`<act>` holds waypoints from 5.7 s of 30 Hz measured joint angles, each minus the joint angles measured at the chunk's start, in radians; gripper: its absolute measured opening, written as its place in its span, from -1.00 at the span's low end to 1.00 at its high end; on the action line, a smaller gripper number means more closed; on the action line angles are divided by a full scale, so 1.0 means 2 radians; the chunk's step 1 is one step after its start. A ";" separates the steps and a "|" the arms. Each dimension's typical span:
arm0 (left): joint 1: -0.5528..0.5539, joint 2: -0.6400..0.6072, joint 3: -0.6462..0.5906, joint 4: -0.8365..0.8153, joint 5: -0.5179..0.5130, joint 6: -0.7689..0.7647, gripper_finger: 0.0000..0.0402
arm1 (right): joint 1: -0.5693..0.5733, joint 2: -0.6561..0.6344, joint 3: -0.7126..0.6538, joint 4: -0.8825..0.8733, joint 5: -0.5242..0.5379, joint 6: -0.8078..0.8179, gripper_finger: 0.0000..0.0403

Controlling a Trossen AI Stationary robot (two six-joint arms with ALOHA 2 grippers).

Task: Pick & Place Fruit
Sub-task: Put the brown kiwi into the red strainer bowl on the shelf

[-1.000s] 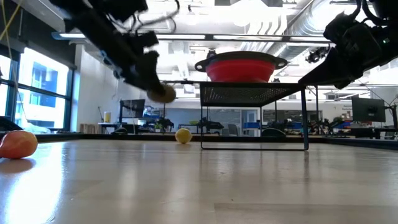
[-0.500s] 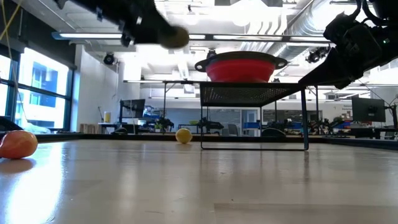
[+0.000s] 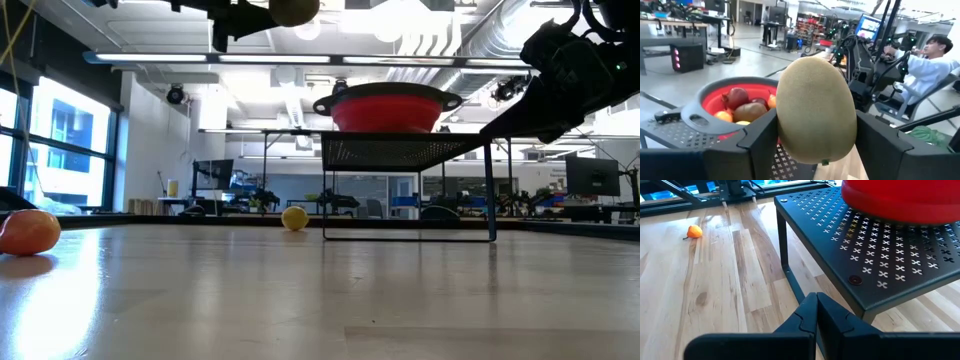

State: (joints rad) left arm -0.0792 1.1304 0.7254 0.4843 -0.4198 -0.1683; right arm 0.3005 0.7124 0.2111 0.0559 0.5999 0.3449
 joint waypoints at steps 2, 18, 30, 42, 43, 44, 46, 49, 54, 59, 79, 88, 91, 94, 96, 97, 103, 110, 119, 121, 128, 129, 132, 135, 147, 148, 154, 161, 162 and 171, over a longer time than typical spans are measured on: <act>0.000 0.000 0.000 0.000 0.000 -0.009 0.12 | 0.000 0.000 0.000 0.000 0.000 0.000 -0.99; 0.000 0.031 0.001 0.086 -0.016 -0.020 0.12 | 0.000 0.000 0.000 0.001 0.000 0.001 -0.99; 0.000 0.081 0.037 0.131 -0.038 0.005 0.12 | 0.000 0.000 0.000 0.001 0.000 0.026 -0.99; 0.001 0.150 0.123 0.097 -0.093 0.048 0.12 | 0.000 0.000 0.000 0.000 0.000 0.017 -0.99; 0.003 0.154 0.127 0.094 -0.099 0.051 0.12 | 0.000 0.000 0.000 0.000 0.000 0.021 -0.99; 0.006 0.158 0.131 0.095 -0.099 0.055 0.12 | 0.000 0.000 0.000 0.000 0.000 0.022 -0.99; 0.012 0.165 0.138 0.098 -0.099 0.056 0.12 | 0.000 0.000 0.000 0.000 0.000 0.023 -0.99; 0.025 0.180 0.146 0.097 -0.099 0.042 0.12 | 0.000 0.000 0.000 0.000 0.000 0.023 -0.99; 0.049 0.211 0.170 0.098 -0.080 0.016 0.12 | 0.000 0.000 0.000 0.000 0.000 0.022 -0.99; 0.070 0.248 0.215 0.078 -0.053 0.014 0.12 | 0.000 0.000 0.000 0.000 0.000 0.014 -0.99; 0.108 0.304 0.395 -0.191 -0.028 -0.014 0.12 | 0.000 0.000 0.000 0.000 0.000 -0.001 -0.99; 0.108 0.321 0.395 -0.174 -0.013 -0.037 0.12 | 0.000 0.000 0.000 -0.001 0.000 -0.001 -0.99; 0.108 0.339 0.394 -0.142 -0.005 -0.038 0.12 | 0.000 0.000 0.000 -0.003 0.000 -0.001 -0.99; 0.108 0.366 0.404 -0.102 0.011 -0.037 0.12 | 0.000 0.000 0.000 -0.004 0.000 -0.001 -0.99; 0.109 0.376 0.413 -0.118 0.013 -0.036 0.12 | 0.000 0.000 0.000 -0.004 0.000 -0.001 -0.99; 0.109 0.386 0.425 -0.113 0.016 -0.034 0.12 | 0.000 0.000 0.000 -0.007 0.000 -0.001 -0.99; 0.109 0.407 0.472 -0.179 0.012 -0.021 0.12 | 0.000 0.000 0.000 -0.013 0.000 0.012 -0.99; 0.108 0.410 0.491 -0.221 -0.001 -0.021 0.12 | 0.000 0.000 0.000 -0.016 0.000 0.014 -0.99; 0.109 0.421 0.489 -0.236 -0.041 -0.021 0.12 | 0.000 0.000 0.000 -0.020 0.000 0.014 -0.99; 0.109 0.422 0.490 -0.230 -0.042 -0.021 0.12 | 0.000 0.000 0.000 -0.021 0.000 0.014 -0.99; 0.112 0.428 0.490 -0.232 -0.043 -0.021 0.12 | 0.000 0.000 0.000 -0.023 0.000 0.014 -0.99; 0.112 0.429 0.490 -0.232 -0.043 -0.021 0.12 | 0.000 0.000 0.000 -0.023 0.000 0.014 -0.99; 0.116 0.436 0.489 -0.234 -0.043 -0.021 0.12 | 0.000 0.000 0.000 -0.023 0.000 0.014 -0.99; 0.116 0.441 0.489 -0.231 -0.043 -0.022 0.12 | 0.000 0.000 0.000 -0.023 0.000 0.014 -0.99; 0.118 0.442 0.489 -0.208 -0.043 -0.023 0.12 | 0.000 0.000 0.000 -0.024 0.000 0.013 -0.99; 0.118 0.442 0.489 -0.211 -0.043 -0.023 0.12 | 0.000 0.000 0.000 -0.024 0.000 0.013 -0.99; 0.118 0.442 0.489 -0.214 -0.029 -0.023 0.12 | 0.000 0.000 0.000 -0.025 0.000 0.013 -0.99; 0.118 0.442 0.489 -0.215 -0.019 -0.023 0.12 | 0.000 0.000 0.000 -0.025 0.000 0.013 -0.99; 0.118 0.442 0.489 -0.215 -0.019 -0.023 0.12 | 0.000 0.000 0.000 -0.025 0.000 0.013 -0.99; 0.118 0.442 0.489 -0.217 -0.019 -0.023 0.12 | 0.000 0.000 0.000 -0.025 0.000 0.013 -0.99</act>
State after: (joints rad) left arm 0.1570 2.0144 1.7039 0.0505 -0.4587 -0.2146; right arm 0.3005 0.7127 0.2108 0.0067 0.6003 0.3702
